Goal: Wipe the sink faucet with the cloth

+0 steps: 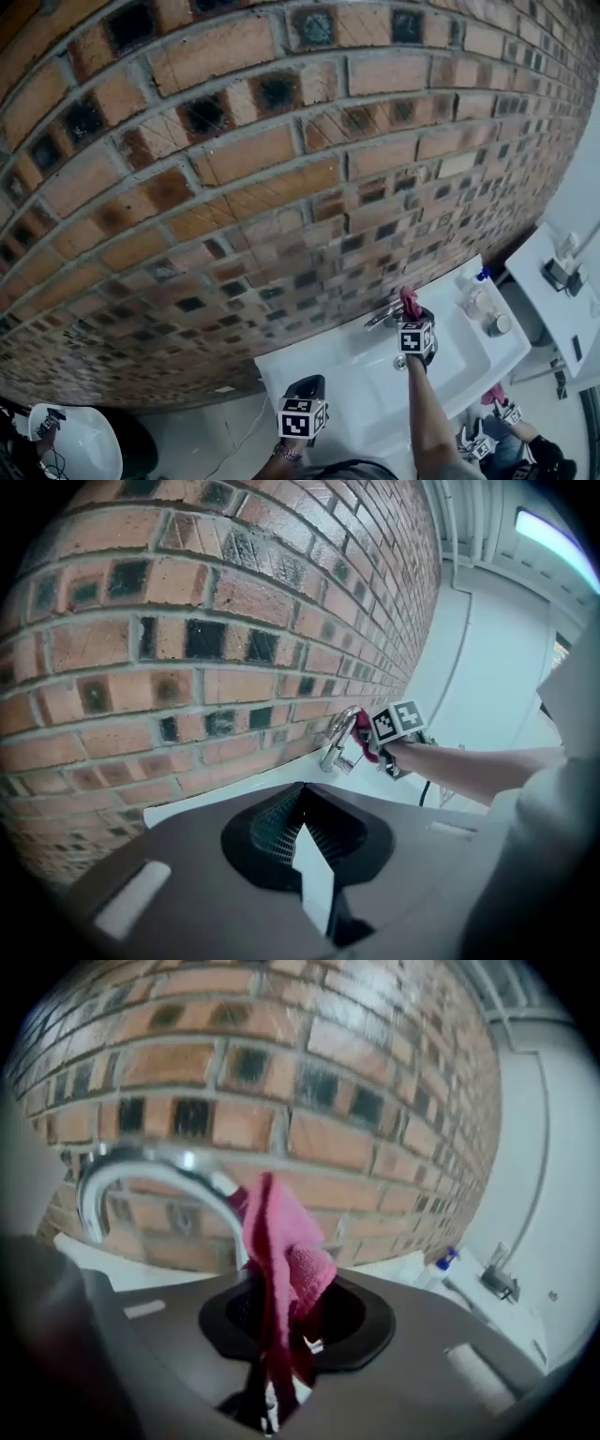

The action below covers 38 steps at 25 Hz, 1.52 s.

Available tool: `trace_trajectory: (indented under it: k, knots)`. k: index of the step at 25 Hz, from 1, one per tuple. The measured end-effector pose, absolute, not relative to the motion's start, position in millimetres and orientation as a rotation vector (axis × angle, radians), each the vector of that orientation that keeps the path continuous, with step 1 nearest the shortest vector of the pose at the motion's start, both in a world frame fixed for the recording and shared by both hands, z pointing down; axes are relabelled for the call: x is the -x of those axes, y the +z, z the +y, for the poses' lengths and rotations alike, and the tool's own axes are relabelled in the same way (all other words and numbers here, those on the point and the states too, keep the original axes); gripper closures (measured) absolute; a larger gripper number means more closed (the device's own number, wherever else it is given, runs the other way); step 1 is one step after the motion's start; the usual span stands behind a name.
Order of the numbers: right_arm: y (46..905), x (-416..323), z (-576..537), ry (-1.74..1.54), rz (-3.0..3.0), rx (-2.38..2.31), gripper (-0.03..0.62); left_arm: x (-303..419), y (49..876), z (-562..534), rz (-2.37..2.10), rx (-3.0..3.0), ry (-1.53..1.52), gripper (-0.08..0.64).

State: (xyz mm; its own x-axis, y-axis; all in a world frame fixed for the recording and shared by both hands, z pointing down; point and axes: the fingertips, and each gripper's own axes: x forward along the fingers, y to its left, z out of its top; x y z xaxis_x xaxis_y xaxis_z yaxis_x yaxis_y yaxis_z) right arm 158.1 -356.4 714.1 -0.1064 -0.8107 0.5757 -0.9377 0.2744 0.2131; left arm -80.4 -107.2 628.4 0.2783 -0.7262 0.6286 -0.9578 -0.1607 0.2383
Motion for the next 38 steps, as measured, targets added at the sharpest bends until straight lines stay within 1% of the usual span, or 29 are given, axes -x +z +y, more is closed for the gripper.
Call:
trace_trajectory:
  k: [2, 6, 8, 10, 12, 16, 19, 21, 26, 29, 30, 32, 35, 36, 38]
  knots:
    - [742.9, -153.1, -343.5, 0.333, -1.933, -1.505, 0.511, 72.1, 625.5, -103.8, -1.49, -1.975, 0.511, 0.543]
    - [764.2, -138.2, -326.9, 0.394, -1.963, -1.45, 0.511, 55.3, 622.2, -102.9, -1.448, -2.007, 0.525, 0.545]
    - [788.0, -105.7, -304.0, 0.43, -2.026, -1.189, 0.509, 48.6, 621.7, -106.3, -1.429, -2.018, 0.525, 0.543]
    - [805.7, -77.4, -269.3, 0.39, -2.054, -0.948, 0.505, 41.9, 620.6, -107.5, -1.414, -2.036, 0.526, 0.545]
    - [794.0, -86.5, -255.9, 0.349, -2.058, -1.027, 0.503, 38.7, 618.3, -106.2, -1.412, -2.059, 0.54, 0.545]
    - [741.5, -162.8, -298.3, 0.37, -1.976, -1.516, 0.502, 49.9, 620.5, -107.0, -1.452, -2.041, 0.56, 0.544]
    - [741.4, -180.1, -334.4, 0.414, -1.921, -1.554, 0.502, 52.2, 626.9, -106.0, -1.449, -2.009, 0.558, 0.544]
    - [760.5, -167.7, -340.9, 0.406, -1.9, -1.449, 0.501, 46.2, 626.2, -104.6, -1.439, -2.025, 0.567, 0.544]
    - [796.8, -115.2, -319.2, 0.207, -1.867, -1.233, 0.505, 34.7, 626.5, -101.2, -1.418, -2.058, 0.592, 0.543]
    - [819.9, -79.5, -282.0, 0.317, -1.965, -0.966, 0.506, 36.2, 628.0, -102.9, -1.417, -2.048, 0.586, 0.544]
    - [819.0, -79.9, -272.9, 0.337, -1.999, -0.974, 0.505, 37.8, 628.1, -102.6, -1.42, -2.044, 0.585, 0.544]
    - [797.9, -113.3, -271.4, 0.351, -2.034, -1.235, 0.506, 42.6, 628.8, -101.0, -1.428, -2.034, 0.584, 0.544]
    - [768.9, -200.6, -293.3, 0.542, -1.937, -1.772, 0.505, 52.7, 633.1, -104.1, -1.453, -2.007, 0.578, 0.544]
    - [768.4, -222.1, -301.3, 0.625, -1.897, -1.886, 0.505, 55.2, 634.8, -105.2, -1.461, -1.996, 0.578, 0.544]
    - [783.5, -238.7, -311.0, 0.82, -1.869, -1.965, 0.505, 55.7, 636.6, -105.2, -1.466, -1.989, 0.582, 0.545]
